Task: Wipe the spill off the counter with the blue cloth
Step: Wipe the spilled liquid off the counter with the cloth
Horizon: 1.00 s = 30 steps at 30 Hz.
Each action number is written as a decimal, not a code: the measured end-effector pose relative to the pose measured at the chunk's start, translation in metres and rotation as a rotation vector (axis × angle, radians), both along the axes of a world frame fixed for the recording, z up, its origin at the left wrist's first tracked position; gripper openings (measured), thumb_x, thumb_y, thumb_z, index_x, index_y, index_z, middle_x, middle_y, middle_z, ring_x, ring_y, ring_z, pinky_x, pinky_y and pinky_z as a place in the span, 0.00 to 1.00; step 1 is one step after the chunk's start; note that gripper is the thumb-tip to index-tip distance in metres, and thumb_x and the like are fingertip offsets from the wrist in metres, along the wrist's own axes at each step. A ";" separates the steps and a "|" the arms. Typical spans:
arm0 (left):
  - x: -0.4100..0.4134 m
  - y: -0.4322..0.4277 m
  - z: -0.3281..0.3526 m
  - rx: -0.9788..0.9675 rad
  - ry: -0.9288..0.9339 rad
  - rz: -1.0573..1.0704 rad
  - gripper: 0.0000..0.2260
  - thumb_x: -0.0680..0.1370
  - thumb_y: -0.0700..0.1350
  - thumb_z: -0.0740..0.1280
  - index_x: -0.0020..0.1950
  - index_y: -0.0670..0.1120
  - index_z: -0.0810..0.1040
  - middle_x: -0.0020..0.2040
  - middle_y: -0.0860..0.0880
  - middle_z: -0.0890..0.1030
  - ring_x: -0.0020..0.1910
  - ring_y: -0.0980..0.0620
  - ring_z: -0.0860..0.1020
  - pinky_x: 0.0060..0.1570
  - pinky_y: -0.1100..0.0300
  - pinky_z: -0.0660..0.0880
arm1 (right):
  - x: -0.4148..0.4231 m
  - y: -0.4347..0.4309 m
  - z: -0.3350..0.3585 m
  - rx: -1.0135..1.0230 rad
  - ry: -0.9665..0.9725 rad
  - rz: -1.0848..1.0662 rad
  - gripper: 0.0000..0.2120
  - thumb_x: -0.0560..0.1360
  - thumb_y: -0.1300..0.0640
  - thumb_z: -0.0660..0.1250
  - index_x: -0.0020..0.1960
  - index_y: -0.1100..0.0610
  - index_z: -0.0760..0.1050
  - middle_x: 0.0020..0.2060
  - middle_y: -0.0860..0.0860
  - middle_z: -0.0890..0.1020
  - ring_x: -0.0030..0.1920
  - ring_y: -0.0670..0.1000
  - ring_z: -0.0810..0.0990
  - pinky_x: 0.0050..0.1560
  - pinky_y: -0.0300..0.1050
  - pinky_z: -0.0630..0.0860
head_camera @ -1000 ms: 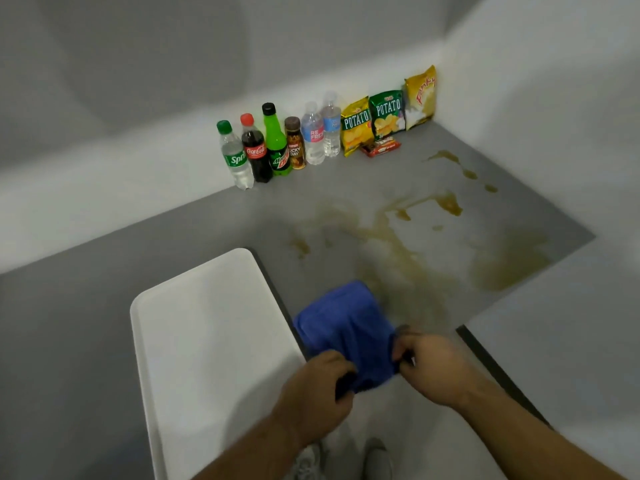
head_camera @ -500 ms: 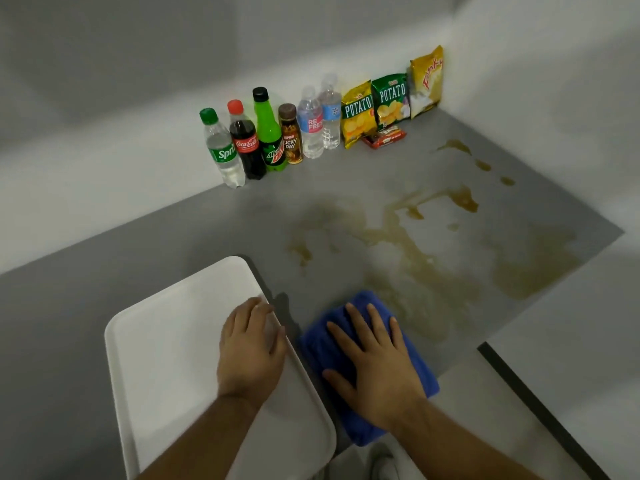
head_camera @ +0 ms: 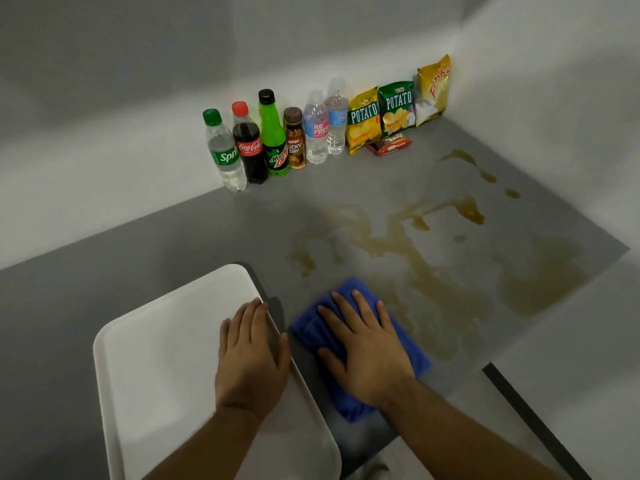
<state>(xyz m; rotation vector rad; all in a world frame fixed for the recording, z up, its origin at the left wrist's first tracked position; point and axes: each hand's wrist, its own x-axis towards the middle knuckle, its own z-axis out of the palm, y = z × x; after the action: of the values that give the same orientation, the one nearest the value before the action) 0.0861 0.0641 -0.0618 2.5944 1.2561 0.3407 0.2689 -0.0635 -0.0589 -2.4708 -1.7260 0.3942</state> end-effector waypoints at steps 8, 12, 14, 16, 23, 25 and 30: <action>0.000 0.002 -0.005 0.058 -0.050 0.001 0.28 0.82 0.59 0.55 0.75 0.42 0.71 0.73 0.42 0.76 0.72 0.40 0.73 0.76 0.43 0.65 | -0.026 -0.038 -0.009 -0.031 -0.041 -0.094 0.33 0.83 0.30 0.41 0.84 0.42 0.48 0.84 0.47 0.45 0.83 0.57 0.36 0.79 0.63 0.38; 0.003 0.008 -0.001 0.064 -0.024 0.019 0.25 0.80 0.58 0.61 0.70 0.43 0.75 0.67 0.43 0.80 0.65 0.41 0.77 0.70 0.44 0.72 | -0.031 -0.018 -0.006 -0.010 -0.007 -0.015 0.31 0.84 0.33 0.42 0.84 0.41 0.49 0.84 0.46 0.46 0.82 0.57 0.34 0.79 0.64 0.38; 0.007 0.017 0.005 0.045 0.012 0.046 0.23 0.80 0.59 0.59 0.66 0.45 0.77 0.63 0.45 0.81 0.60 0.42 0.78 0.64 0.45 0.74 | -0.023 -0.001 -0.006 0.012 0.006 0.025 0.31 0.84 0.33 0.44 0.84 0.41 0.49 0.84 0.45 0.46 0.82 0.55 0.34 0.80 0.64 0.39; 0.011 0.028 0.010 0.024 0.016 0.064 0.21 0.80 0.60 0.56 0.61 0.47 0.77 0.58 0.47 0.81 0.55 0.45 0.77 0.60 0.46 0.75 | -0.011 0.020 -0.004 0.010 0.008 0.014 0.32 0.83 0.33 0.44 0.84 0.41 0.49 0.84 0.44 0.46 0.82 0.54 0.34 0.81 0.63 0.37; 0.026 0.057 0.004 -0.079 0.097 0.046 0.21 0.81 0.59 0.59 0.70 0.50 0.72 0.80 0.46 0.65 0.80 0.41 0.60 0.80 0.43 0.55 | -0.009 0.022 -0.007 0.012 0.005 0.032 0.32 0.83 0.33 0.43 0.84 0.42 0.47 0.84 0.44 0.45 0.82 0.53 0.34 0.81 0.63 0.40; 0.027 0.061 0.001 -0.081 0.097 0.017 0.24 0.82 0.61 0.55 0.75 0.52 0.68 0.82 0.48 0.61 0.82 0.44 0.55 0.81 0.43 0.49 | -0.003 -0.002 -0.012 0.046 0.015 0.061 0.31 0.83 0.32 0.44 0.84 0.40 0.50 0.84 0.41 0.47 0.83 0.51 0.38 0.81 0.63 0.44; 0.026 0.061 -0.002 -0.070 0.069 0.023 0.28 0.81 0.61 0.50 0.77 0.52 0.67 0.81 0.51 0.63 0.82 0.46 0.57 0.81 0.44 0.47 | 0.021 0.007 -0.010 0.019 -0.036 -0.056 0.34 0.82 0.28 0.42 0.84 0.40 0.48 0.84 0.43 0.46 0.83 0.53 0.38 0.81 0.63 0.39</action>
<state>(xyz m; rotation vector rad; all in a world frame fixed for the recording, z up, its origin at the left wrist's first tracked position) 0.1122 0.1250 -0.0636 2.5546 1.2971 0.2088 0.2898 -0.0563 -0.0687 -2.5220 -1.6610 0.3290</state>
